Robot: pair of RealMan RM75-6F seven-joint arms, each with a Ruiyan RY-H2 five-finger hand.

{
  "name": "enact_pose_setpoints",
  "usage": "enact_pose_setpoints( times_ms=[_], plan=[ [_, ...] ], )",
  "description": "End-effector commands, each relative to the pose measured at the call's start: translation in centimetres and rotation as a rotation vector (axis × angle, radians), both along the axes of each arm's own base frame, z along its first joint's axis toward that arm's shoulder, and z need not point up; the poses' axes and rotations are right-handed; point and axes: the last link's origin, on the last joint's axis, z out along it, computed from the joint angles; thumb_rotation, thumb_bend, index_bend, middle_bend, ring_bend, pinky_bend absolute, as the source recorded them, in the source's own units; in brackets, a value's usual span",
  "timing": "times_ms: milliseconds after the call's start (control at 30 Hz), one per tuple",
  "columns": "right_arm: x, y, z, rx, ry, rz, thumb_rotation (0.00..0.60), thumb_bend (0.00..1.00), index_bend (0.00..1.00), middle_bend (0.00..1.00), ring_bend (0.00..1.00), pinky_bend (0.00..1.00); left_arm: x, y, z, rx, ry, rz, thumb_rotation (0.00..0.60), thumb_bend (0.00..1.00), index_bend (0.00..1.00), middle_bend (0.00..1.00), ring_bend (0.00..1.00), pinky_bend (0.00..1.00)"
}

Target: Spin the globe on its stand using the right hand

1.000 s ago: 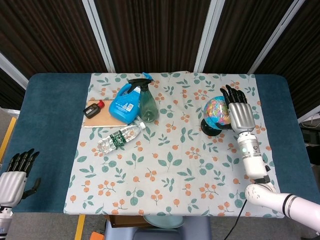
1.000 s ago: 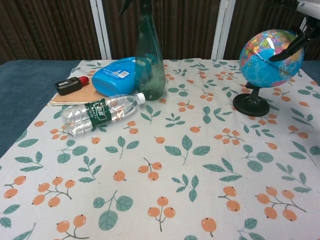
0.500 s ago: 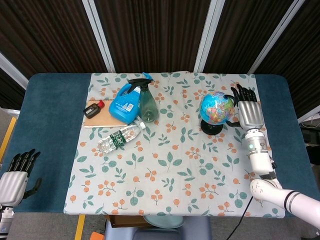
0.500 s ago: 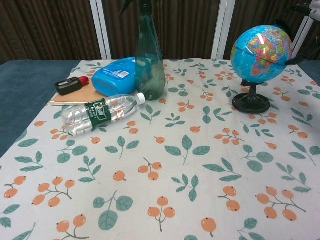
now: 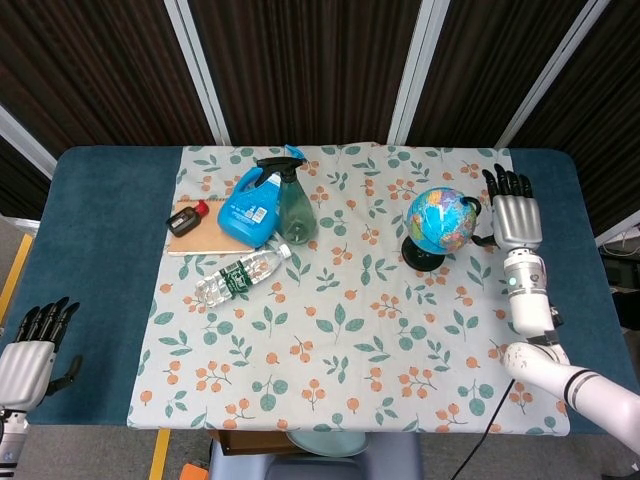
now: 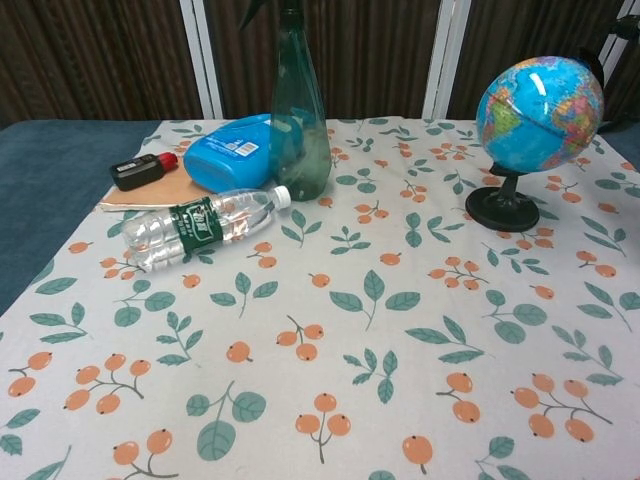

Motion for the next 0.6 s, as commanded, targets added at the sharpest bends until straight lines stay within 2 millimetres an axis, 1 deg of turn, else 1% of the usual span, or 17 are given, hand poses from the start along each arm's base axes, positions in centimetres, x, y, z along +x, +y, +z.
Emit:
enact_pose_setpoints(
  times_ms=[33, 167, 233, 300, 400, 500, 600],
  plan=[
    [-0.4, 0.3, 0.7, -0.010, 0.028, 0.006, 0.600, 0.12, 0.00, 0.00, 0.00, 0.00, 0.0, 0.0, -0.1, -0.004, 0.000, 0.000, 0.600, 0.44, 0.00, 0.00, 0.00, 0.00],
    [-1.0, 2.0, 1.9, 0.005, 0.022, 0.011, 0.600, 0.12, 0.00, 0.00, 0.00, 0.00, 0.0, -0.2, 0.1, -0.003, -0.004, -0.001, 0.600, 0.44, 0.00, 0.00, 0.00, 0.00],
    [-0.7, 3.7, 2.6, 0.057, -0.029, 0.025, 0.600, 0.12, 0.00, 0.00, 0.00, 0.00, 0.1, -0.3, 0.2, 0.004, -0.008, -0.004, 0.600, 0.44, 0.00, 0.00, 0.00, 0.00],
    [-0.2, 5.7, 3.4, 0.092, -0.050, 0.058, 0.600, 0.12, 0.00, 0.00, 0.00, 0.00, 0.1, -0.4, 0.4, 0.012, -0.012, -0.007, 0.600, 0.44, 0.00, 0.00, 0.00, 0.00],
    [1.1, 7.6, 4.0, 0.113, -0.076, 0.119, 0.600, 0.12, 0.00, 0.00, 0.00, 0.00, 0.1, -0.4, 0.5, 0.012, -0.015, -0.007, 0.600, 0.44, 0.00, 0.00, 0.00, 0.00],
    [2.9, 8.1, 3.6, 0.138, -0.131, 0.167, 0.600, 0.12, 0.00, 0.00, 0.00, 0.00, 0.2, -0.3, 0.3, -0.001, -0.018, -0.008, 0.600, 0.44, 0.00, 0.00, 0.00, 0.00],
    [4.8, 7.7, 2.7, 0.154, -0.160, 0.201, 0.600, 0.12, 0.00, 0.00, 0.00, 0.00, 0.3, -0.3, 0.2, -0.011, -0.020, -0.018, 0.600, 0.44, 0.00, 0.00, 0.00, 0.00]
  ],
)
